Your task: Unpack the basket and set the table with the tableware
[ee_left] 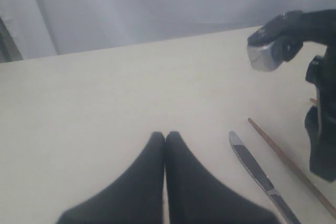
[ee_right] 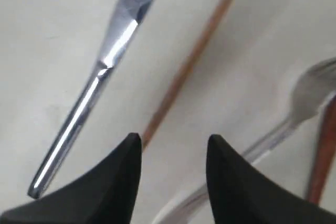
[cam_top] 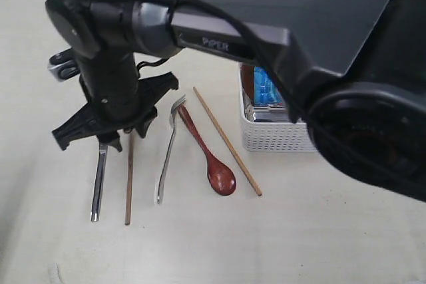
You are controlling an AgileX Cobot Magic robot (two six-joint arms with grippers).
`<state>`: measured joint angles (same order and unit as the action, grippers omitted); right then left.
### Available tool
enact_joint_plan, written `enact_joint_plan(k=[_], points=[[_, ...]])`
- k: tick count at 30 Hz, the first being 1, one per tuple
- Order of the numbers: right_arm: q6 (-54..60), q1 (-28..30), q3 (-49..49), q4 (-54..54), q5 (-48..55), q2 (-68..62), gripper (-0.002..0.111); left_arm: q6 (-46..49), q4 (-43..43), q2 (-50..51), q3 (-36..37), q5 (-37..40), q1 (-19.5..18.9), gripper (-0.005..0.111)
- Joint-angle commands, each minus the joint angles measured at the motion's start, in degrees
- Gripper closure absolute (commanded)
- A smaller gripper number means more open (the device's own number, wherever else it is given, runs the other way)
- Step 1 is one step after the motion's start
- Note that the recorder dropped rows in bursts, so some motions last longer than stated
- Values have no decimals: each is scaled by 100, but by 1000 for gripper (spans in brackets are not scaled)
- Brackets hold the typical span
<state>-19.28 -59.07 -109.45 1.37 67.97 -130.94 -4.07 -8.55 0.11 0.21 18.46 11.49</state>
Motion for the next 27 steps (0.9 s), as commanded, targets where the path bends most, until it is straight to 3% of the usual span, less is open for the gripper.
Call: enact_joint_plan(k=[1, 13, 15, 19, 27], points=[[-47, -109, -33, 22, -67, -262, 69, 17, 20, -11, -21, -6, -12, 107], [-192, -99, -33, 22, -239, -687, 70, 17, 20, -11, -21, -6, -12, 107], [-192, -99, -33, 22, -174, -740, 78, 17, 20, -11, -21, -6, -12, 107], [-119, -99, -33, 43, -150, -750, 109, 17, 20, -11, -21, -6, -12, 107], [-407, -37, -39, 973, 129, -297, 109, 17, 20, -11, -21, -6, -12, 107]])
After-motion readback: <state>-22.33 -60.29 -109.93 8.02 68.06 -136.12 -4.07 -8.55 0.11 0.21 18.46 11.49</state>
